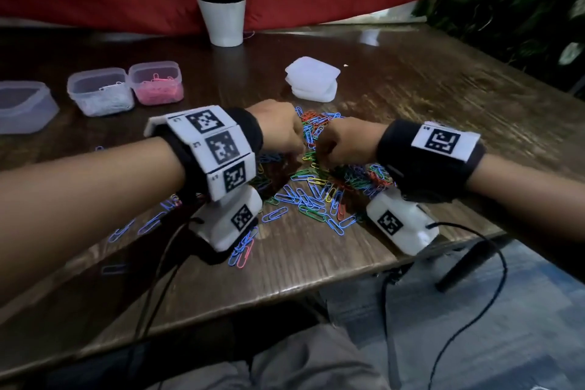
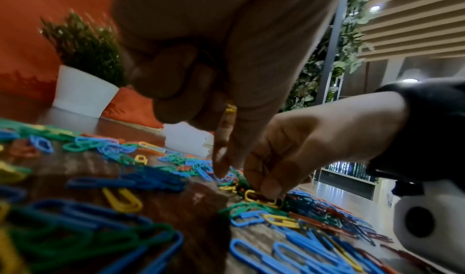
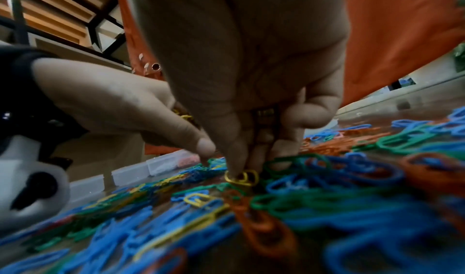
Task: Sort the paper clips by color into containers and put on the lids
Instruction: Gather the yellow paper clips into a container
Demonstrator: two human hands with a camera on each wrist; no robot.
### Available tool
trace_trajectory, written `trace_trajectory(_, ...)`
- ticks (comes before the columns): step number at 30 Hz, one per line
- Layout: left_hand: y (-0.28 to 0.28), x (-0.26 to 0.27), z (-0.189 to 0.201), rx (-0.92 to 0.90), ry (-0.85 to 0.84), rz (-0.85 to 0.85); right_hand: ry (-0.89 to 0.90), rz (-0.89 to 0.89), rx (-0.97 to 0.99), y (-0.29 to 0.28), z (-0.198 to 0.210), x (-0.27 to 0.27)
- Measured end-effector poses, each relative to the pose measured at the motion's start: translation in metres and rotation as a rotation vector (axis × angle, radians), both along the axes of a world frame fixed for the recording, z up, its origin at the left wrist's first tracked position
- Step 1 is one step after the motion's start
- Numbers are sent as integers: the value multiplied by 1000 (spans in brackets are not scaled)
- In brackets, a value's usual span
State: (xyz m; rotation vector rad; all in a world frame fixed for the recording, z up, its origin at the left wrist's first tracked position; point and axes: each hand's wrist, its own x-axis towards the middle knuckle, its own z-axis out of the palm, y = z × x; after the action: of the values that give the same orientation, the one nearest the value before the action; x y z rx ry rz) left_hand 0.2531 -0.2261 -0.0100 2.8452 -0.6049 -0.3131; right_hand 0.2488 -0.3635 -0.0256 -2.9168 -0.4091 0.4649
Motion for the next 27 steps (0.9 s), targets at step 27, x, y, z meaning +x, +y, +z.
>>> trace_trajectory(27, -11, 28, -14, 3, 67, -10, 79, -97, 128, -11, 2, 15)
